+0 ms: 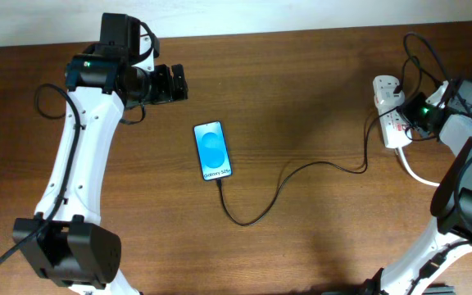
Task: Plug charger to phone and switch on socket
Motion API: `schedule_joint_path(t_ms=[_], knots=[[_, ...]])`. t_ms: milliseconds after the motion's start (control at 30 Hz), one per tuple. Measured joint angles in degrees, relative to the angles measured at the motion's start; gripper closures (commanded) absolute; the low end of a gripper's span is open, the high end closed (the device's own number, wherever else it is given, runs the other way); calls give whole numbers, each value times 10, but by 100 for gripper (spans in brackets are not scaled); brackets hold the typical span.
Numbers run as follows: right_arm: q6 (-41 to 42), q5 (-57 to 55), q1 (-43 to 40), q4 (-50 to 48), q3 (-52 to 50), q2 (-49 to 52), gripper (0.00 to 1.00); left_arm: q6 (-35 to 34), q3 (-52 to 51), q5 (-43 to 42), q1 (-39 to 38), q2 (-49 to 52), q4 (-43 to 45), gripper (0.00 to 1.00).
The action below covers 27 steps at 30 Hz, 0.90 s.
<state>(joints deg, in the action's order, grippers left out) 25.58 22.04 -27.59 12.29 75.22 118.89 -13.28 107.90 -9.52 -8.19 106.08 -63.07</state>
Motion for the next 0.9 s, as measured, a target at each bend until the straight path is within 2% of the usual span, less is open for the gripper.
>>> schedule_joint_path(t_ms=[267, 367, 500, 600, 633, 667, 700, 733, 767, 900], knots=[[3, 52, 11, 54, 1, -8, 96, 0, 0, 0, 0, 0, 0, 1], [-3, 54, -5, 117, 4, -25, 96, 0, 0, 0, 0, 0, 0, 1], [-34, 48, -56, 206, 12, -103, 94, 0, 0, 1, 0, 0, 0, 1], [-59, 43, -83, 268, 28, -207, 87, 0, 0, 1, 0, 0, 0, 1], [-72, 44, -84, 293, 33, -252, 83, 0, 0, 1, 0, 0, 0, 1], [-80, 46, -83, 305, 35, -272, 74, 0, 0, 1, 0, 0, 0, 1], [-104, 55, -76, 331, 39, -330, 59, 0, 0, 2, 0, 0, 0, 1], [-128, 64, -70, 353, 41, -358, 41, 0, 0, 2, 0, 0, 0, 1], [-145, 79, -59, 383, 41, -396, 1, 0, 0, 1, 0, 0, 0, 1], [-179, 110, -14, 455, 41, -509, 1, 0, 0, 1, 0, 0, 0, 1]])
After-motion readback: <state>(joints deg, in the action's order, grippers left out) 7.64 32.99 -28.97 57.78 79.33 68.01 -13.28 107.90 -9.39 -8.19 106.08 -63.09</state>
